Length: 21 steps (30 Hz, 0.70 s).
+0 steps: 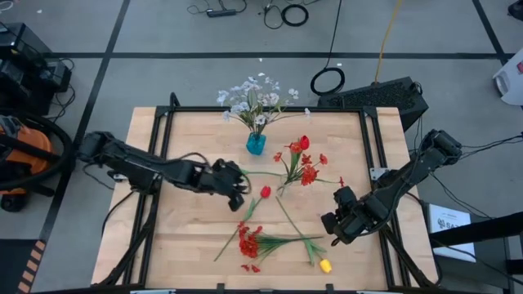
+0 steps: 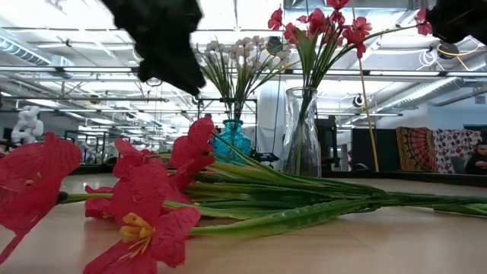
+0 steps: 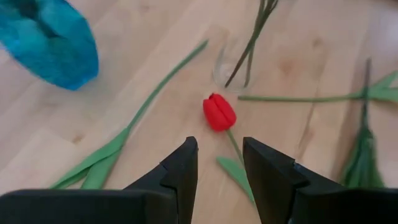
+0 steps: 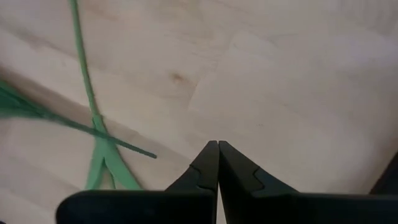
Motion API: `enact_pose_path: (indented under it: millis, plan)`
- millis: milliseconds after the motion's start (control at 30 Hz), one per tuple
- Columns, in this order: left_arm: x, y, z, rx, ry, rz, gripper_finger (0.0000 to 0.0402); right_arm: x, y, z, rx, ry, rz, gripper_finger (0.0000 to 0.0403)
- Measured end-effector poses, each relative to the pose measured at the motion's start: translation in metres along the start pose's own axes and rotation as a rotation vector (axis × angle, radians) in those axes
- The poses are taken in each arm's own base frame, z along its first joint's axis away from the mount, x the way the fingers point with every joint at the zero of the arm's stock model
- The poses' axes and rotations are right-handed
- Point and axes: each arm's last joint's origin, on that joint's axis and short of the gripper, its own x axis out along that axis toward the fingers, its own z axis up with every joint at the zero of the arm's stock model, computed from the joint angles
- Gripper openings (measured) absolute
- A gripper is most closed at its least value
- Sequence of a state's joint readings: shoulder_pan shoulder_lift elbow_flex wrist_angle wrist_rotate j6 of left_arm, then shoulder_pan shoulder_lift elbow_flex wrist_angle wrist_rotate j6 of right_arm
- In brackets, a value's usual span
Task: Sort flowers into vase by color
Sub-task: Put the red tulip into the transparent vase
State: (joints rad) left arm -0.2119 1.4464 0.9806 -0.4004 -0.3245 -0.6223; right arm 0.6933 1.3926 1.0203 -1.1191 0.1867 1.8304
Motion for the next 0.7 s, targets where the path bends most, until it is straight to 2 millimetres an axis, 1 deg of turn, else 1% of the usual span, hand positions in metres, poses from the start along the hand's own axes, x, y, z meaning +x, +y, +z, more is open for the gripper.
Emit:
enact_pose_path:
  millis: [67,167,267,367,433,533,633,700]
  plan:
    - [0.010,-0.008,0.005,0.018,0.053,0.023,0.0134,-0.001,0.000,-0.003,-0.082,-0.008,0.012,0.0000]
    - [0.024,-0.020,0.012,0.028,0.103,0.014,0.0134,0.001,0.000,-0.013,-0.212,-0.100,0.083,0.0000]
    - [0.037,-0.029,0.016,0.020,0.127,0.012,0.0134,0.003,-0.005,-0.027,-0.271,-0.133,0.189,0.0000]
    - [0.048,-0.033,0.016,-0.022,0.141,0.025,0.0134,0.012,-0.016,-0.041,-0.315,-0.115,0.234,0.0000]
    - [0.055,-0.033,0.015,-0.045,0.148,0.027,0.0134,0.018,-0.026,-0.046,-0.338,-0.115,0.253,0.0000]
    - [0.066,-0.032,0.012,-0.076,0.193,0.014,0.0134,0.028,-0.044,-0.046,-0.347,-0.113,0.276,0.0000]
    - [0.076,-0.033,0.005,-0.138,0.247,0.007,0.0134,0.039,-0.060,-0.040,-0.345,-0.111,0.336,0.0000]
    - [0.085,-0.034,0.000,-0.143,0.270,0.018,0.0134,0.046,-0.069,-0.035,-0.342,-0.109,0.386,0.0000]
